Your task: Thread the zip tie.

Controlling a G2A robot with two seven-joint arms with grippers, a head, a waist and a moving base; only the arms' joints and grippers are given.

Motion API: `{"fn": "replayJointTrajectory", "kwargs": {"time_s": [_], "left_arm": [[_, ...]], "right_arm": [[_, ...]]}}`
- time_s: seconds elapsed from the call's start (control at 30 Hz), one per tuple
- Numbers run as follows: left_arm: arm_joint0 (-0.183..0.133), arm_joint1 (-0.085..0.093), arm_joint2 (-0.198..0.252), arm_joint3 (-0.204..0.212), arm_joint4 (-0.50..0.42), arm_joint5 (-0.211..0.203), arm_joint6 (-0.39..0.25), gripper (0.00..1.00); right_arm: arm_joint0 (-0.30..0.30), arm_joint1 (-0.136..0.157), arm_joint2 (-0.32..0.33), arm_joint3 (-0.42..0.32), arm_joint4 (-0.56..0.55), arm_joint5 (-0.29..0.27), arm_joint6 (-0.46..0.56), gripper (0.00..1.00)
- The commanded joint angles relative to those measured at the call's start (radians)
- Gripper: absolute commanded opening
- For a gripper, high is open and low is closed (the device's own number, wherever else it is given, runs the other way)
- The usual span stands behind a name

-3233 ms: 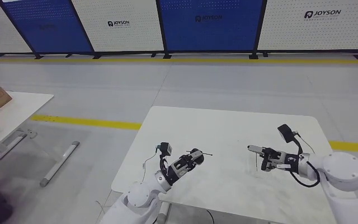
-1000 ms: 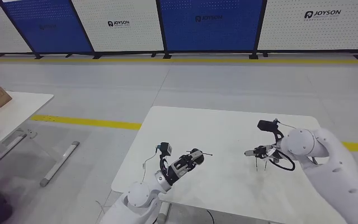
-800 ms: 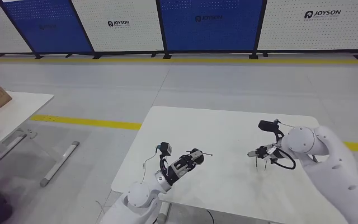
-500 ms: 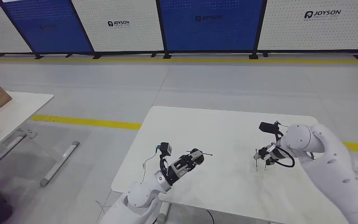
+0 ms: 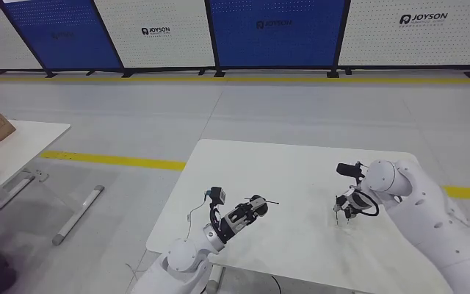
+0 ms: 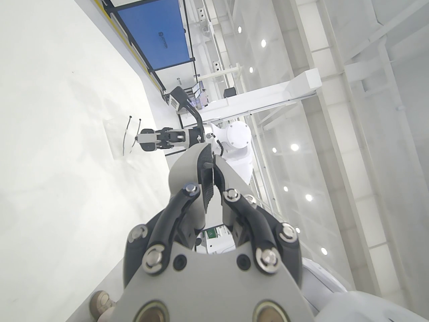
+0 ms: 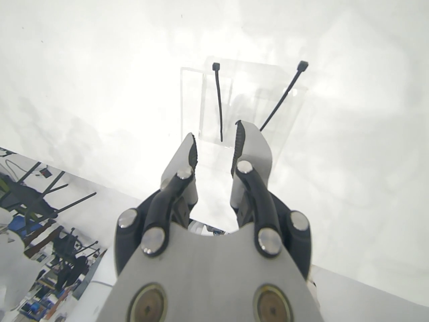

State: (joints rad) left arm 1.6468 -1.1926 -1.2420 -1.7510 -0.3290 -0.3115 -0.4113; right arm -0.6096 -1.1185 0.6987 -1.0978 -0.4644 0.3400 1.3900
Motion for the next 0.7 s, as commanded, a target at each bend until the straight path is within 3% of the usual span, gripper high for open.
{"fn": "replayJointTrajectory", "kwargs": {"time_s": [0.0, 0.67], "left_arm": [[0.0, 0.0, 0.0, 0.0, 0.0, 0.0, 0.0, 0.0], [0.0, 0.0, 0.0, 0.0, 0.0, 0.0, 0.0, 0.0]], "right_arm": [[0.007, -0.01, -0.009, 0.017, 0.0, 0.0, 0.0, 0.23], [0.045, -0.088, -0.052, 0.165, -0.021, 0.0, -0.02, 0.19]]}}
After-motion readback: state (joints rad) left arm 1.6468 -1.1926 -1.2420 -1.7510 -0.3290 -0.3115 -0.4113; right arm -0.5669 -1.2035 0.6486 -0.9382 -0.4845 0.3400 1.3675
